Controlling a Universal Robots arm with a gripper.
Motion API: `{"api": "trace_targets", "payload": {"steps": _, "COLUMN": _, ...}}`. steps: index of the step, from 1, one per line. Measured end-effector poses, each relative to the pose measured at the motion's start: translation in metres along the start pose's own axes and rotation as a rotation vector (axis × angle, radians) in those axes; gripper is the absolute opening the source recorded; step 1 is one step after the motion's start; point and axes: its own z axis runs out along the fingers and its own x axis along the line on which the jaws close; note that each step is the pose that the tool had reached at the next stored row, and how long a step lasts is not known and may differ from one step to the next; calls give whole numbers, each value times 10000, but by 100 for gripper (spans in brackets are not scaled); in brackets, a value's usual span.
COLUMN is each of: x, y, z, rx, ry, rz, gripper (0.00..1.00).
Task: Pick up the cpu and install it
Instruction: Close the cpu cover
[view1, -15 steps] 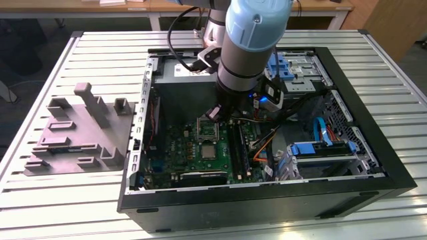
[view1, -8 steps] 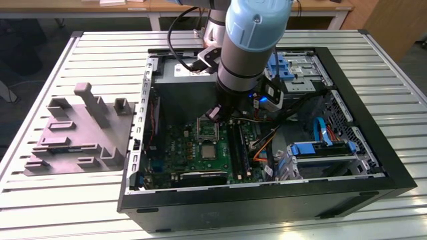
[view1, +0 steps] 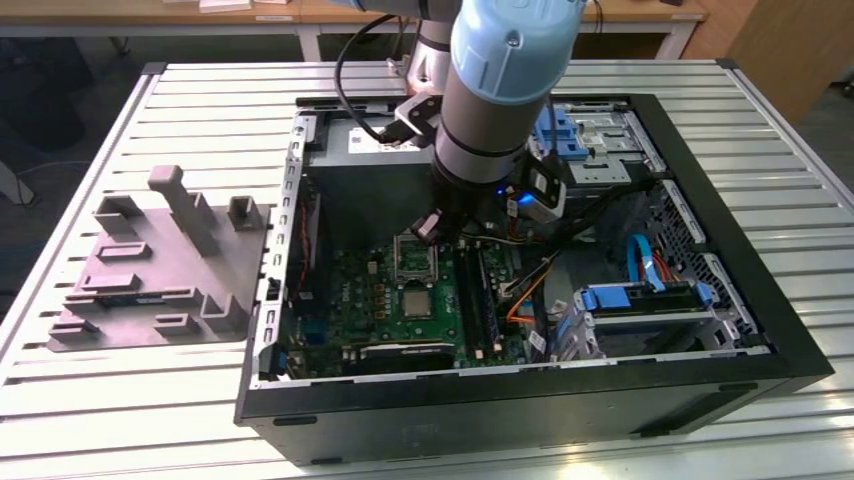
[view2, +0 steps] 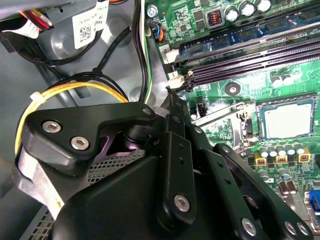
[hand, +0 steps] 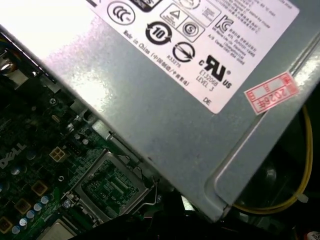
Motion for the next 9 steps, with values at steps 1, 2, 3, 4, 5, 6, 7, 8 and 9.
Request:
{"api": "trace_targets", "payload": {"steps": 1, "x": 2, "y": 0, "z": 4, "rx": -4, "ry": 9, "rz": -43, "gripper": 11}}
{"api": "trace_targets", "payload": {"steps": 2, "x": 3, "y": 0, "z": 7, "rx": -9, "ry": 19, "rz": -93, "gripper": 11}}
{"api": "trace_targets", "payload": {"steps": 3, "x": 3, "y": 0, "z": 10, "rx": -15, "ry": 30, "rz": -147, "gripper": 11}}
{"api": "trace_targets", "payload": {"steps": 4, "x": 4, "y": 0, "z": 12, "rx": -22, "ry": 47, "rz": -218, "gripper": 11}}
{"api": "trace_targets", "payload": {"steps": 5, "x": 3, "y": 0, "z": 13, "rx": -31, "ry": 61, "rz": -293, "gripper": 11}}
{"api": "trace_targets", "payload": {"steps": 6, "x": 3, "y": 0, "z": 12, "rx": -37, "ry": 75, "rz": -354, "gripper": 11}}
{"api": "trace_targets", "payload": {"steps": 7, "x": 4, "y": 0, "z": 13, "rx": -41, "ry": 83, "rz": -398, "gripper": 11}}
{"api": "trace_targets", "payload": {"steps": 8, "x": 4, "y": 1, "z": 13, "rx": -43, "ry": 87, "rz": -421, "gripper": 11}}
{"api": "trace_targets", "payload": {"steps": 9, "x": 4, "y": 2, "z": 15, "rx": -34, "ry": 96, "rz": -429, "gripper": 11}}
